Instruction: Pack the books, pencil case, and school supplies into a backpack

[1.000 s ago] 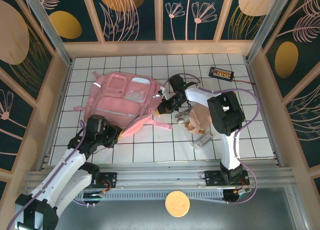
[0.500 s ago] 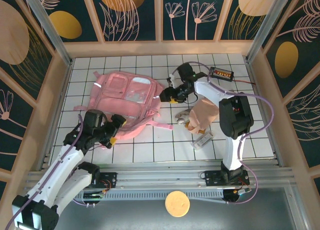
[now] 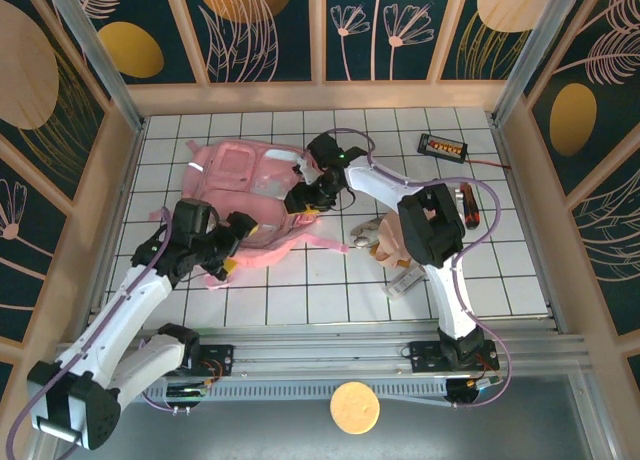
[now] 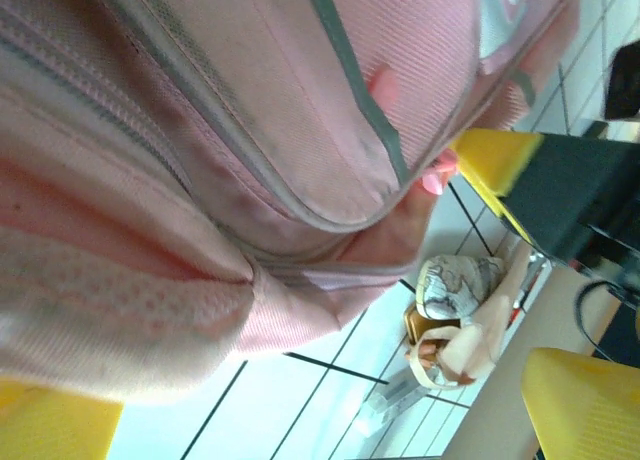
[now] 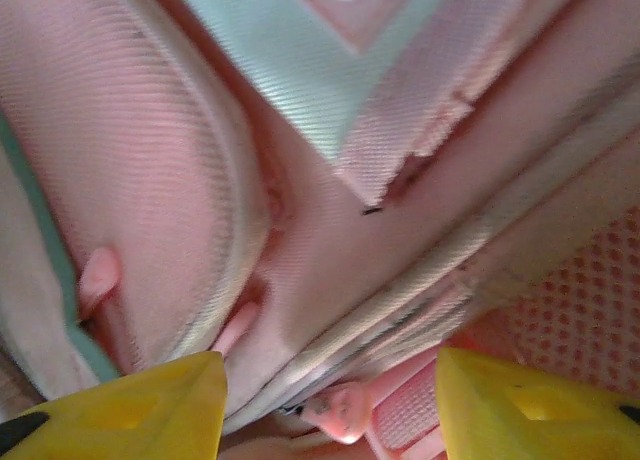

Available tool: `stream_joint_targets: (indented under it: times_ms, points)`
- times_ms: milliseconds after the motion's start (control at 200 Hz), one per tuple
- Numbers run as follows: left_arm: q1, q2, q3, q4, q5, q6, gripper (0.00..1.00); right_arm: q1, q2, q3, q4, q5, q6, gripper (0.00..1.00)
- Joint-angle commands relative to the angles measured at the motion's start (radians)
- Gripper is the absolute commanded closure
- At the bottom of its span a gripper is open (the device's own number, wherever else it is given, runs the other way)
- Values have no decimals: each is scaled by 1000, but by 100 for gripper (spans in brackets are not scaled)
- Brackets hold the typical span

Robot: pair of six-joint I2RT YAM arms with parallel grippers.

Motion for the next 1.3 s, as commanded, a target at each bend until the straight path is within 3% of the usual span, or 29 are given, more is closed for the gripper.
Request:
stream_joint_targets:
  times_ms: [0,215,340,611,861,1021,1296]
  points:
    - [1,-74,12,-41,65,-35,1,-5,13,-10,-17,28,21,44]
    - [1,-179,-64,-146,99,-64,1,-6,36,-32,8,26,23,57]
    - [1,-209,-104,-92,96,-110,1,1,20,-66,24,10,19,60]
    - [1,-4,-90,226,57,-124,1,18,-46,-157,56,-9,7,60]
    - [4,124,-39,262,21,-47,1,38,-79,-199,75,-15,10,64]
    - [4,136,-60,293,18,-55,1,48,-70,-203,96,-27,20,73]
    - [4,110,-85,294,5,-66,1,52,-96,-247,142,-84,62,73]
